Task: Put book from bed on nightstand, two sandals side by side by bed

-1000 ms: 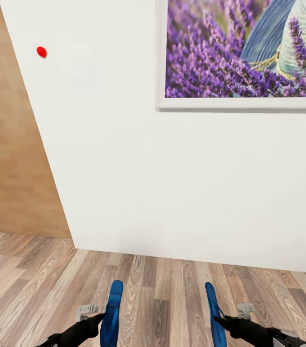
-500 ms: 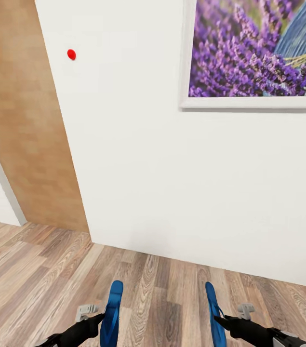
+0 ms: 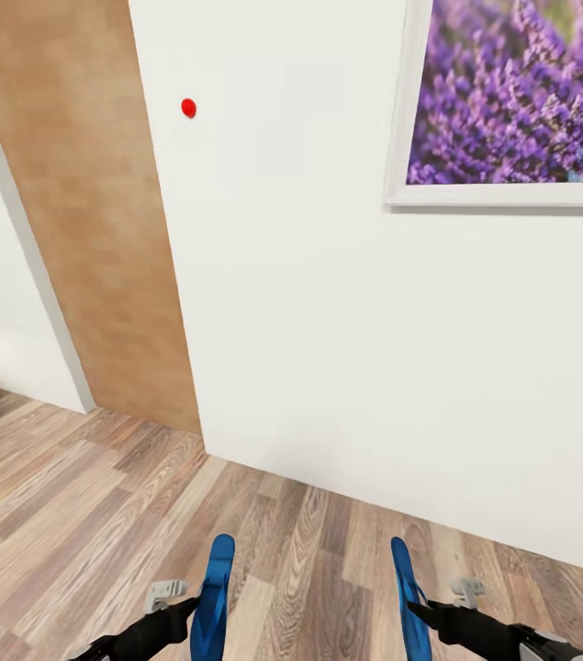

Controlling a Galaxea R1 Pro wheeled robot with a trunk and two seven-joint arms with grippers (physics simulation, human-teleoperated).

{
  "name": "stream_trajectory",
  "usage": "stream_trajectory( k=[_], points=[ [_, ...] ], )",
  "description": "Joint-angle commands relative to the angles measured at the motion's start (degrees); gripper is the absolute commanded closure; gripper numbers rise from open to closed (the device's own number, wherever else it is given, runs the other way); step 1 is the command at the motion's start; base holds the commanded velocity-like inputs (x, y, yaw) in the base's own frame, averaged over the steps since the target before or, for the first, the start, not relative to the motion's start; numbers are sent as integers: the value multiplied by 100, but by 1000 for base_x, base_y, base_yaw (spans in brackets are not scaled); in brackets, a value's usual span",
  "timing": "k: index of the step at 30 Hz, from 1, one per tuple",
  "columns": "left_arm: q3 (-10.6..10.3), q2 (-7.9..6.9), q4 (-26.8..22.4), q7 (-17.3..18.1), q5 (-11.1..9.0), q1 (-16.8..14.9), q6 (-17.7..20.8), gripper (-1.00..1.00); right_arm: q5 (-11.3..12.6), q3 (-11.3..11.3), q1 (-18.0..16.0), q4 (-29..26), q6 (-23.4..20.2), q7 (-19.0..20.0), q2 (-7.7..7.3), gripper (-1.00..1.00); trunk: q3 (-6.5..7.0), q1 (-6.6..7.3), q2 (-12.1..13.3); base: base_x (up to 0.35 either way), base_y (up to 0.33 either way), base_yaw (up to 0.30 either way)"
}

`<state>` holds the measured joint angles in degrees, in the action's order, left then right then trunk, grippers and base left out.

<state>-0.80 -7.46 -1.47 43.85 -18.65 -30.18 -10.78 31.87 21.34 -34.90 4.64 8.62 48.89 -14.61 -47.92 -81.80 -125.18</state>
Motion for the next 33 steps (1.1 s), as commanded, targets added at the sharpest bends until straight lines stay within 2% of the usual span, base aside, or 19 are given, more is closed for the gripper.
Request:
stream_trajectory(
  k=[1, 6, 7, 10, 13, 20, 33],
  points=[
    [-12, 2, 7, -17, 1, -5, -42, 100, 36, 46, -8, 24, 44, 24, 2, 100, -6, 0, -3, 56, 0, 53],
    [-12, 28, 6, -17, 1, -5, -42, 100, 31, 46, -5, 28, 44, -12, 15, 100, -6, 0, -3, 66, 0, 19],
    [-10, 31, 6, -17, 1, -5, -40, 100, 24, 46, 23, 28, 44, -165, 22, 100, -6, 0, -3, 70, 0, 4],
    [-9, 33, 10, -17, 1, -5, -39, 100, 9, 46, 320, 28, 44, -516, 27, 100, -6, 0, -3, 71, 0, 2],
    [-8, 34, 21, -17, 1, 34, -38, 100, -2, 46, 573, 21, 59, -645, 23, 100, -6, 0, -3, 71, 0, 0],
    [-8, 34, 15, -24, 10, 302, -46, 100, -5, 46, 640, 19, 91, -678, 20, 100, -6, 0, -3, 76, 0, 0],
    [-17, 41, 15, -18, 10, 320, -42, 100, -5, 46, 642, 19, 134, -677, 20, 100, -6, 0, -3, 92, 0, 0]
  ],
)
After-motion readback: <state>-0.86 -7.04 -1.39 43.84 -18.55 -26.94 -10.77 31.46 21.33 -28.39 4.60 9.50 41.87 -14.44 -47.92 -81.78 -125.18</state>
